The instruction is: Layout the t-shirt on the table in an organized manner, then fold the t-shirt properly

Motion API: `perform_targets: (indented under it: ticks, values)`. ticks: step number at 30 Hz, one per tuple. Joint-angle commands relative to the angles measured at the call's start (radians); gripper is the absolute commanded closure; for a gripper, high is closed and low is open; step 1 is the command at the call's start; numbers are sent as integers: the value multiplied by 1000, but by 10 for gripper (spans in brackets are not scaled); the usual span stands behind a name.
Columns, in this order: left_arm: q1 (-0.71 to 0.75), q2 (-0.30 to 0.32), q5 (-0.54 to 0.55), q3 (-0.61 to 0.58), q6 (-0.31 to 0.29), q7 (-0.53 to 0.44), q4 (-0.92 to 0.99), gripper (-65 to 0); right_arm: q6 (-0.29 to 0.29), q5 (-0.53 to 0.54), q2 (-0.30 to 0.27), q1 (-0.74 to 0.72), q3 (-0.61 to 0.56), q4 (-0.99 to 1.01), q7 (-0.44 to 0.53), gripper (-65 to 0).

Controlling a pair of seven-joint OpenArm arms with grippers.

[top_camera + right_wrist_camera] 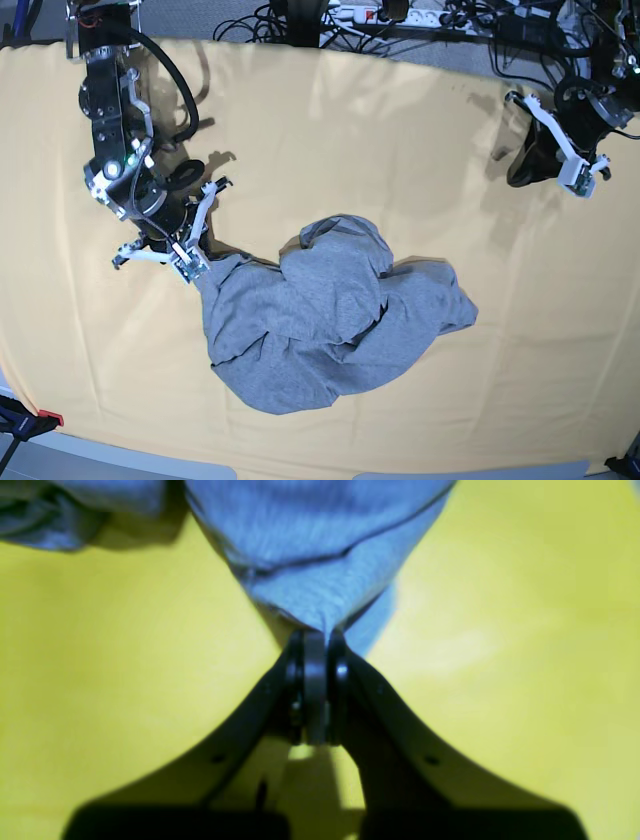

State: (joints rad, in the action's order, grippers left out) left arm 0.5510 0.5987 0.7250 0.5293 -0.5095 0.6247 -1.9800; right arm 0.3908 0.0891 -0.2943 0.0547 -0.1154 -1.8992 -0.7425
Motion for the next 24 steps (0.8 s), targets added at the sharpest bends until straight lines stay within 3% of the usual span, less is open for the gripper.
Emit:
perform_targets:
  ticks: [1, 5, 12, 17, 24]
  values:
    - [-3, 24, 13, 6, -4, -25, -13, 0, -8, -3, -25, 29, 4, -57, 6, 0]
    - [-3, 51, 14, 6, -4, -26, -13, 0, -40, -79, -74, 182, 5, -228, -22, 0]
    - [-3, 82, 37, 6, -67, -23, -13, 0, -193, -365, -196, 407, 5, -392, -93, 0]
    - [-3, 90, 63, 6, -125, -22, -14, 0, -209, -423, -233, 522, 5, -437, -164, 0]
    - [-3, 120, 108, 6, -189, -66, -14, 0, -322, -554, -277, 629, 5, -445, -195, 0]
